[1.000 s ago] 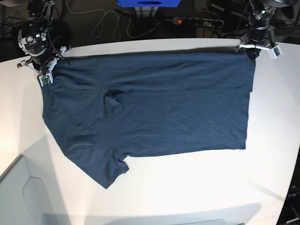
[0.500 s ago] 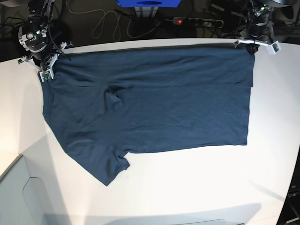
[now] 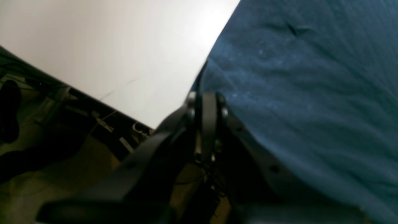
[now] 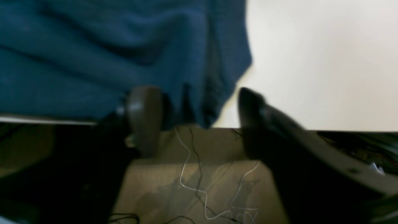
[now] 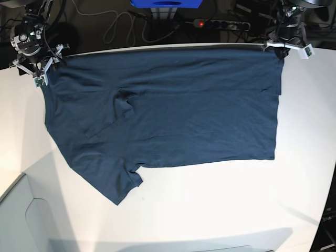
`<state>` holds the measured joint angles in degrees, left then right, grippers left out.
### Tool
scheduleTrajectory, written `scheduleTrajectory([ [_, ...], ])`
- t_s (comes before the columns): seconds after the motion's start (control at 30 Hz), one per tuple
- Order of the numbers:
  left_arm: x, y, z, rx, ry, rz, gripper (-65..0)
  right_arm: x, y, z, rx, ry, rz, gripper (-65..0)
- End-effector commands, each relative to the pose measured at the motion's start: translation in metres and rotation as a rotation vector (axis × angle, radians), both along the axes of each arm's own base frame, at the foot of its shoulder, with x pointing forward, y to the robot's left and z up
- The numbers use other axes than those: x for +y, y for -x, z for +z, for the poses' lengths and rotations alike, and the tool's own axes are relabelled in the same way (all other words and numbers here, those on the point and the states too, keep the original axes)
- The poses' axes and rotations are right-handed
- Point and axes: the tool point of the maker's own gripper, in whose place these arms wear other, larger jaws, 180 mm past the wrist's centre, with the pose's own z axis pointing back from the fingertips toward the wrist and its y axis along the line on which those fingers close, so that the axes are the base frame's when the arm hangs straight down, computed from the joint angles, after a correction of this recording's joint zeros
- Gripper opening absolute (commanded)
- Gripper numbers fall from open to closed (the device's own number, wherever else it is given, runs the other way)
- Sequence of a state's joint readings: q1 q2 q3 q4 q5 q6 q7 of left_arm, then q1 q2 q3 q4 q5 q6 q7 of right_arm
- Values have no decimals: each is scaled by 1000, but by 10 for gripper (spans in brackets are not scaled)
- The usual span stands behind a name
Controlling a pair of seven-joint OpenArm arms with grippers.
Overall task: Fold the T-shirt properly
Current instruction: 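Lower the collar edge onto the table and open both grippers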
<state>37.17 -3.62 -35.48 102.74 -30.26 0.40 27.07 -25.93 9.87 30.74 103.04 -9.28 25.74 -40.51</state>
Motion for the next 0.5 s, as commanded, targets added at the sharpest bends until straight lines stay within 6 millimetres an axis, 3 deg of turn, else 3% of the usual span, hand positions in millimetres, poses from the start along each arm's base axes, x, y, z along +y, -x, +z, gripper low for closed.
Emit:
scheduleTrajectory([
  [0.0,5,-1,8,-20,-20,2,-650,0,-6,7,-23,7,33,-208],
  [0.07,4,-1,7,-20,-19,3,-650,0,-6,8,-25,7,33,-173],
  [0.2,0,-1,8,-28,-9,10,-639,-1,-4,8,-30,4,18,-167],
  [0.33,-1,-1,8,-30,-9,13,-475,4,-8,14,-48,6,38,-167],
  [0.47,9,5,12,-35,-27,49,-448,11,-20,37,-109,30,68,-167],
])
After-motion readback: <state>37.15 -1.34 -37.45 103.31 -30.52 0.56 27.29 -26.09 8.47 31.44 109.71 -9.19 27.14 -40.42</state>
